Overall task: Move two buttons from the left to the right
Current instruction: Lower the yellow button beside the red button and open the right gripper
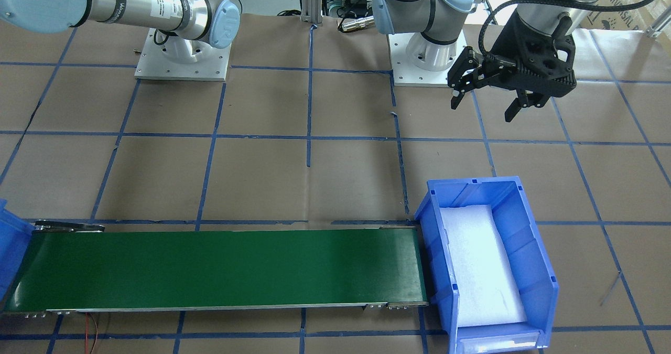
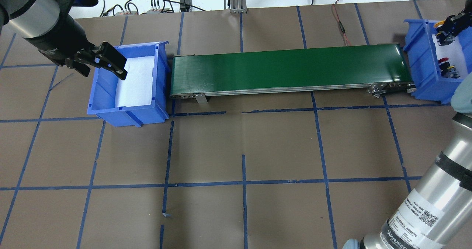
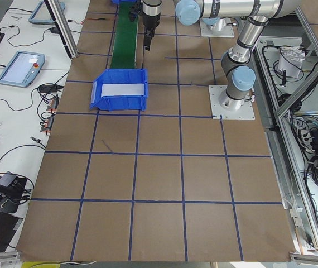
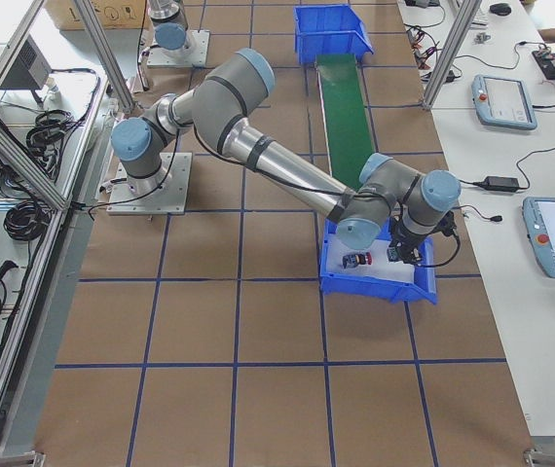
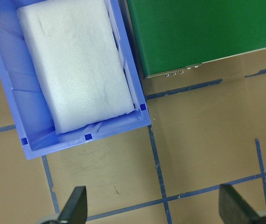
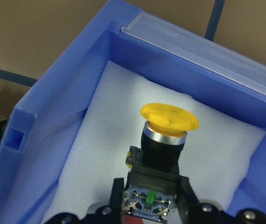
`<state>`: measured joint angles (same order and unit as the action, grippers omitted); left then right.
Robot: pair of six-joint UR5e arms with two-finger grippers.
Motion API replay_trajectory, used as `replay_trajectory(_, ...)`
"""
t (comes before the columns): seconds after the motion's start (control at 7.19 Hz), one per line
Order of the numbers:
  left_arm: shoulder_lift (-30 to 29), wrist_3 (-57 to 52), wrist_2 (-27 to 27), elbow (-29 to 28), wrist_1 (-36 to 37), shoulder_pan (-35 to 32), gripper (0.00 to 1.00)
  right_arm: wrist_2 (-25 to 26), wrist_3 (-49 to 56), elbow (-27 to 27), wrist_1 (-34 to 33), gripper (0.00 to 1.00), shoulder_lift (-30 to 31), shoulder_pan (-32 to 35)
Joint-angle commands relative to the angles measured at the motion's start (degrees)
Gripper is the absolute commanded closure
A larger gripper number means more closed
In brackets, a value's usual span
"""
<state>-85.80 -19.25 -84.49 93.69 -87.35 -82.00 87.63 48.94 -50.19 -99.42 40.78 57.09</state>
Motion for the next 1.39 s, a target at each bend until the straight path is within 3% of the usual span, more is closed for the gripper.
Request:
replay_trajectory(0.0, -0.06, 0.0, 0.02, 0.0, 0.16, 0.0, 0.0, -0.09, 0.54, 0.09, -0.07, 0.74, -0.96, -0.31)
replay_trajectory(0.28, -0.06, 0.0, 0.02, 0.0, 0.16, 0.0, 0.0, -0.1, 0.63, 0.09, -0.07, 0.53, -0.88, -0.4)
replay_trajectory(0.56, -0.15, 0.0, 0.02, 0.0, 0.25, 0.0, 0.0, -0.1, 0.54, 0.09, 0.02, 0.42, -0.79, -0.4)
replay_trajectory(1.25, -0.15, 0.0, 0.02, 0.09, 0.16, 0.0, 0.0, -2.28, 0.63, 0.35, 1.68, 0.38, 2.18, -0.4)
